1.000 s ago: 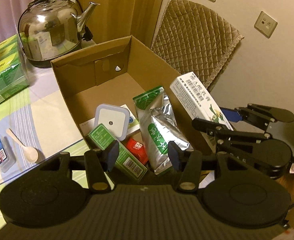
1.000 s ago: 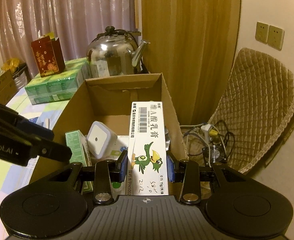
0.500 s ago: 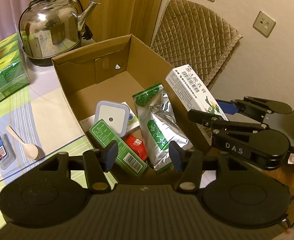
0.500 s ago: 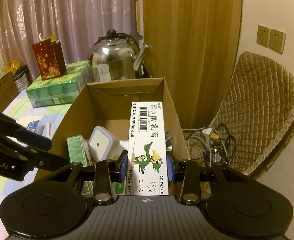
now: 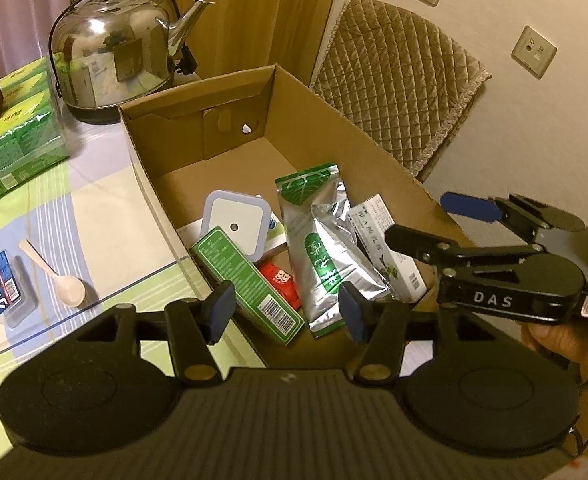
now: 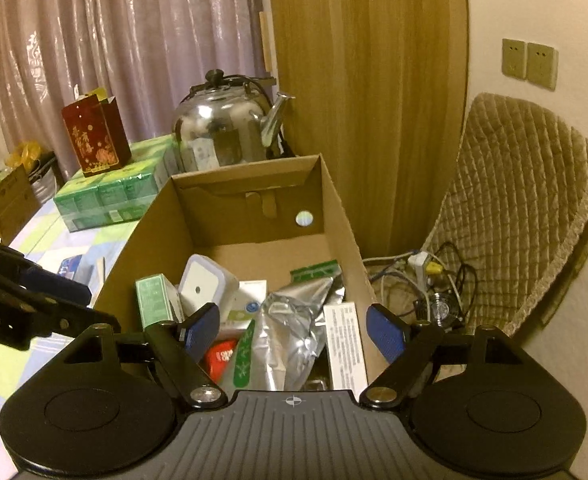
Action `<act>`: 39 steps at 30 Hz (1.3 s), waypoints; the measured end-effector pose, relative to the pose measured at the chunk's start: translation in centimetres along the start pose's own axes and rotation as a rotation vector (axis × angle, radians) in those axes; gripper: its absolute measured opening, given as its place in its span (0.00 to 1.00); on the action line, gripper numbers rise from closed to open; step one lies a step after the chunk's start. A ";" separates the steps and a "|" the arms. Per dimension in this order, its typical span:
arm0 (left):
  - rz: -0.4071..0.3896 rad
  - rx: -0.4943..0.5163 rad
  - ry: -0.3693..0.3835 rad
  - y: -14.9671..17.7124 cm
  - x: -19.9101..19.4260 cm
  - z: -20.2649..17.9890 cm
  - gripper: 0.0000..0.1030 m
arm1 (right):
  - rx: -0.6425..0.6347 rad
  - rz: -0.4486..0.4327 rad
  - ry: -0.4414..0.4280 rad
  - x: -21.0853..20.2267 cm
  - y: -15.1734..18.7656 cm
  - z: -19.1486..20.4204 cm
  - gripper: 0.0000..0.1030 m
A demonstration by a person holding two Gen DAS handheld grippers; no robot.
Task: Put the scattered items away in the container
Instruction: 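Withdraw both open tools from the cardboard box back over the table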
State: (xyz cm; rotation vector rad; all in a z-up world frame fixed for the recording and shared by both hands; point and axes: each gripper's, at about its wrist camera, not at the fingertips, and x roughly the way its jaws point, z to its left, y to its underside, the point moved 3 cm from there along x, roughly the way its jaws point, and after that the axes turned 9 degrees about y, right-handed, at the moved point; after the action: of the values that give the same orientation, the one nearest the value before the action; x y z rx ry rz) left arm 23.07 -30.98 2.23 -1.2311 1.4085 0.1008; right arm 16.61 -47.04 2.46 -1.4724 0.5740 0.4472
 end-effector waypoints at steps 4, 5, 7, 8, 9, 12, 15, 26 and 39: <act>-0.005 -0.006 0.002 0.6 -0.5 0.0 0.53 | 0.005 0.002 0.005 -0.8 0.8 -0.1 0.76; -0.005 -0.008 0.002 0.7 -0.6 0.1 0.53 | 0.007 0.003 0.007 -0.9 0.9 -0.1 0.76; -0.007 -0.013 -0.002 1.0 -0.9 0.1 0.53 | 0.017 0.000 0.010 -1.5 1.2 -0.1 0.76; -0.008 -0.016 -0.003 1.2 -1.1 0.2 0.53 | 0.019 -0.002 0.010 -1.7 1.3 0.0 0.76; -0.009 -0.018 -0.004 1.4 -1.3 0.2 0.53 | 0.020 -0.003 0.010 -2.0 1.4 0.1 0.76; -0.014 -0.026 -0.010 2.1 -2.1 0.3 0.55 | 0.017 -0.007 0.006 -2.9 1.6 0.6 0.76; -0.020 -0.037 -0.017 3.1 -3.0 0.5 0.57 | 0.014 -0.012 -0.005 -3.8 1.7 1.3 0.76; -0.059 -0.094 -0.063 8.4 -7.7 2.2 0.85 | -0.019 -0.047 -0.054 -7.8 2.1 5.4 0.85; -0.102 -0.214 -0.241 16.8 -14.2 8.4 0.97 | -0.135 -0.047 -0.160 -10.3 4.0 13.1 0.90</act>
State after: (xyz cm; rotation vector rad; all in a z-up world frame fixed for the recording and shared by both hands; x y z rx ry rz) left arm 13.35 -9.59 0.91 -1.4139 1.1456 0.3262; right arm 7.22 -33.05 5.65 -1.5591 0.3873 0.5701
